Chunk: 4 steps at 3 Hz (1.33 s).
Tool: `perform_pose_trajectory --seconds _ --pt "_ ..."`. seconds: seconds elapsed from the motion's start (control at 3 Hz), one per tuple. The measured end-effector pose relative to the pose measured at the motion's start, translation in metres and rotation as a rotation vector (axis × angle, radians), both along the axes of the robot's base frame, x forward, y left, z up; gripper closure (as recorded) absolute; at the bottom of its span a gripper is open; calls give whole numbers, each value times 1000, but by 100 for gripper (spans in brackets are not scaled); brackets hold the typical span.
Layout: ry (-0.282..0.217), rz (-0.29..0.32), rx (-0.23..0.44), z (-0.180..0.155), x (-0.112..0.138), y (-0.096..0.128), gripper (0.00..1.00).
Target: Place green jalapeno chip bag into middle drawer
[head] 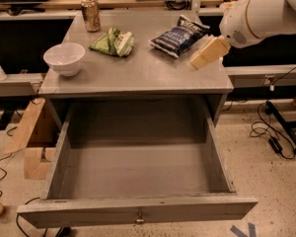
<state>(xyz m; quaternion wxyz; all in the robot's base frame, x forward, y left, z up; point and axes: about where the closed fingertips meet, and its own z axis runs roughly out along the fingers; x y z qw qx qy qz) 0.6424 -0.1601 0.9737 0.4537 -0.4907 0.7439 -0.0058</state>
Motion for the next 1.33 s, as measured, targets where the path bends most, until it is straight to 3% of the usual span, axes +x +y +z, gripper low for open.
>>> perform_pose_trajectory --seconds 0.33,0.67,1.0,1.33 --pt "-29 -4 26 1 8 2 0" --pt "-129 36 97 9 59 24 0" --pt "-211 65 165 18 127 47 0" --pt "-239 78 197 23 172 74 0"
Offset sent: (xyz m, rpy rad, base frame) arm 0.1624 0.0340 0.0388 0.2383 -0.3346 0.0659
